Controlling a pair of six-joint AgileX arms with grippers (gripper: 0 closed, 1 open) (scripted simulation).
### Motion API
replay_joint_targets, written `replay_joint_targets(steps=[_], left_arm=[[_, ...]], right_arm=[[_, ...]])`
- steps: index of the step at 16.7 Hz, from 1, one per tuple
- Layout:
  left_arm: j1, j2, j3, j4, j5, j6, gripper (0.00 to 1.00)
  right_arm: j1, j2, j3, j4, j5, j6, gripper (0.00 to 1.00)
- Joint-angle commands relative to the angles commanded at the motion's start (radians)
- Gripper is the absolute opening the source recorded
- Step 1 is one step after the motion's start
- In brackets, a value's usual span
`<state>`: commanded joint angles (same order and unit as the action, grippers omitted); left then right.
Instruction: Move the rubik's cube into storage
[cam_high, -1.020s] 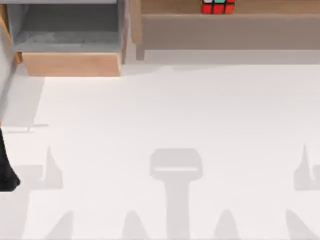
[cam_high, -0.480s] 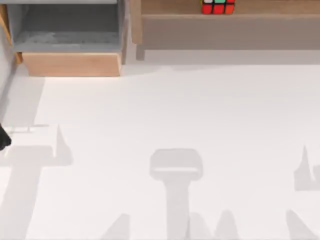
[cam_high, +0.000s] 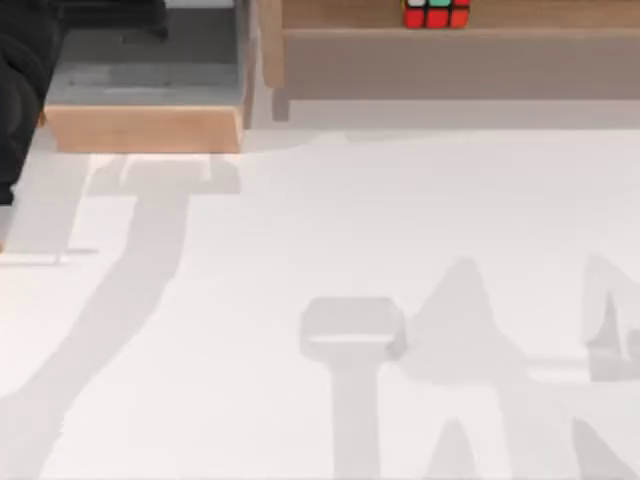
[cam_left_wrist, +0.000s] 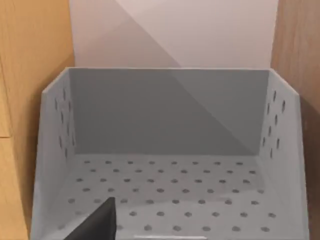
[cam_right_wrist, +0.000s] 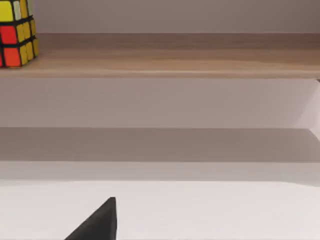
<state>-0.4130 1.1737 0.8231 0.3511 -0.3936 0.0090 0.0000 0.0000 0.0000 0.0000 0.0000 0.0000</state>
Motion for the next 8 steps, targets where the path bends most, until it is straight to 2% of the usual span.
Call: replay_joint_targets(steps=[8], left_arm=[[-0.286, 0.815, 0.552, 0.228, -0.268, 0.013, 1.0]], right_arm=[[0.0, 0.0, 0.0, 0.0, 0.0, 0.0, 1.0]])
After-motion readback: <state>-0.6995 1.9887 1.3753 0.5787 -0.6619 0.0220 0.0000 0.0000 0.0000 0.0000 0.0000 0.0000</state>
